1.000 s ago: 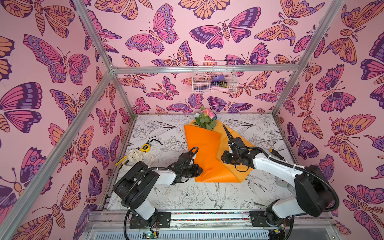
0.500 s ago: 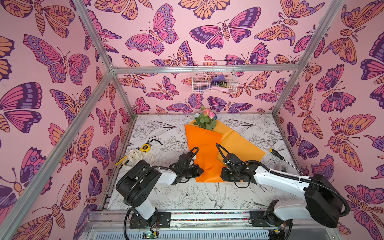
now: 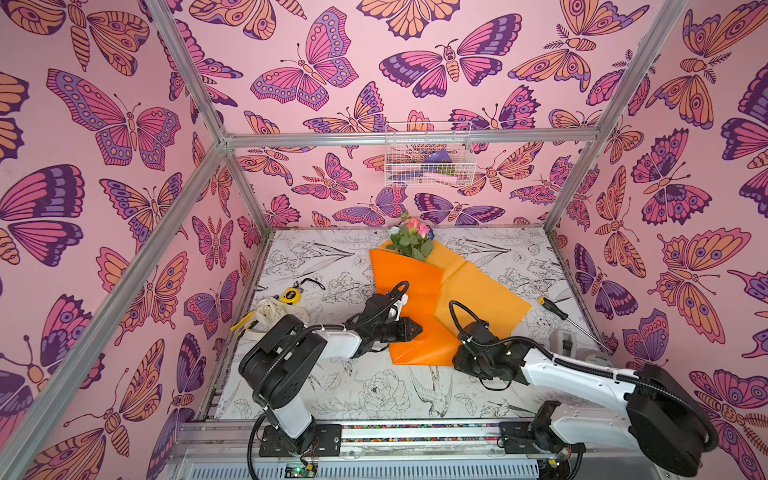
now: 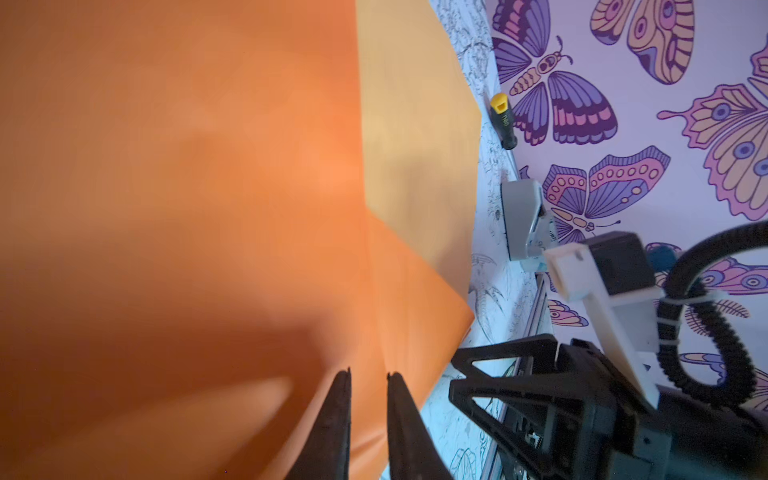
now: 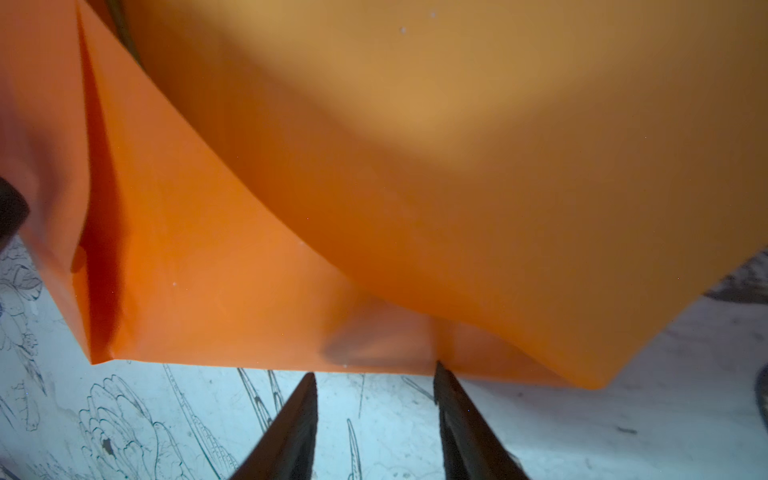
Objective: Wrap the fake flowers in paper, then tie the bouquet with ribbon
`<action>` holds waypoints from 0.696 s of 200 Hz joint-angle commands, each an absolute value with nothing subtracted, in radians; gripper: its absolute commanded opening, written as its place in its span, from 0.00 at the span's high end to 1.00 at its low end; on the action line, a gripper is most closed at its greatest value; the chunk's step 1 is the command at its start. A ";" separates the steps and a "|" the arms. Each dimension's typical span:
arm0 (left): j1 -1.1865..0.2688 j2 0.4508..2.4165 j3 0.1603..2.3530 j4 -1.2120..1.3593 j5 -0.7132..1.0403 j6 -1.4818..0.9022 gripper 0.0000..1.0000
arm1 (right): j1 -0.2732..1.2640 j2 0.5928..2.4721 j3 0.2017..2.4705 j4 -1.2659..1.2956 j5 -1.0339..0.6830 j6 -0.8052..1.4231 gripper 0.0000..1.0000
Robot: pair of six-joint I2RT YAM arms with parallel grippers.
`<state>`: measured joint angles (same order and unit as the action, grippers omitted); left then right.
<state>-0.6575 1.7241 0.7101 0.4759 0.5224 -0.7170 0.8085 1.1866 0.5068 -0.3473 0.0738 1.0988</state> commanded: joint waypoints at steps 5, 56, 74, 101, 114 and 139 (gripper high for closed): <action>-0.669 1.805 0.762 0.475 0.564 -0.660 0.80 | 0.793 1.115 0.458 -0.356 0.135 1.194 0.47; -0.670 1.906 0.796 0.533 0.601 -0.700 0.81 | 0.792 0.923 0.365 -0.427 0.150 1.302 0.42; -0.670 1.917 0.795 0.550 0.608 -0.712 0.81 | 0.792 0.843 0.320 -0.445 0.168 1.348 0.39; -0.671 1.922 0.788 0.561 0.605 -0.721 0.81 | 0.792 0.718 0.216 -0.368 0.202 1.407 0.33; -0.671 1.923 0.784 0.560 0.603 -0.725 0.81 | 0.792 0.668 0.173 -0.348 0.214 1.440 0.31; -0.670 1.925 0.783 0.561 0.605 -0.732 0.81 | 0.792 0.597 0.135 -0.344 0.237 1.472 0.28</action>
